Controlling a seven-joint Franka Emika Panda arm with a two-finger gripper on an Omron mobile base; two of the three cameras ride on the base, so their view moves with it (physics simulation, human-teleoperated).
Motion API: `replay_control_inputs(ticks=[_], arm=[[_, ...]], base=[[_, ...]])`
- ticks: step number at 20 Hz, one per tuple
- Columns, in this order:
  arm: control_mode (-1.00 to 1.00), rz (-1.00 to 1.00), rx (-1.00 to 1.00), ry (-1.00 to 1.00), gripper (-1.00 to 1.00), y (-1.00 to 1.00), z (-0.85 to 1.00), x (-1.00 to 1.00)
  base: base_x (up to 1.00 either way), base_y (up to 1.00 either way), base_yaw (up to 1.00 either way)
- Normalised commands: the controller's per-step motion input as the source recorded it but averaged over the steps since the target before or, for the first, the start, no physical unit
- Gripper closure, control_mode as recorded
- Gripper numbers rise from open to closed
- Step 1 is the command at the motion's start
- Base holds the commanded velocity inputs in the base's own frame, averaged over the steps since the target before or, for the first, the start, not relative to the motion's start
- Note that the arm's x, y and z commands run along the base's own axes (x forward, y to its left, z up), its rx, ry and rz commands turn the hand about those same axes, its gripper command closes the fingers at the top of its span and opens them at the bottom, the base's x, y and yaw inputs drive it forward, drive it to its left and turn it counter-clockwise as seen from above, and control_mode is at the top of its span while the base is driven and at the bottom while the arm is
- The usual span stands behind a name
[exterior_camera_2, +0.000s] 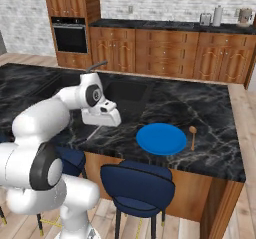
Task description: Take the fork and place it on the left side of the plate. Then take the spoon and place it on the right side of the plate. Make sure they're directly next to the plate.
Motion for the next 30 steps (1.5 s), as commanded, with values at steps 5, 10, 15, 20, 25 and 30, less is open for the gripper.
replay_control_inputs(ticks=[5,10,15,20,25,30], arm=[[-1.00,0.18,-0.04,0.21,1.00,-0.29,-0.08,0.49],[-1.00,0.11,-0.01,0.02,1.00,-0.47,-0.23,0.27],[-1.00,0.03,0.00,-0.09,1.00,-0.39,-0.41,0.07],[-1.00,0.00,0.00,-0.25,1.00,-0.04,-0.42,0.17],[-1.00,0.00,0.00,-0.34,1.00,0.00,-0.30,0.25],[-1.00,0.00,0.01,-0.20,1.00,0.00,-0.22,0.33]], base=[[0.00,0.00,0.00],[0.00,0.00,0.00],[0.00,0.00,0.00],[0.00,0.00,0.00],[0.00,0.00,0.00],[0.00,0.00,0.00]])
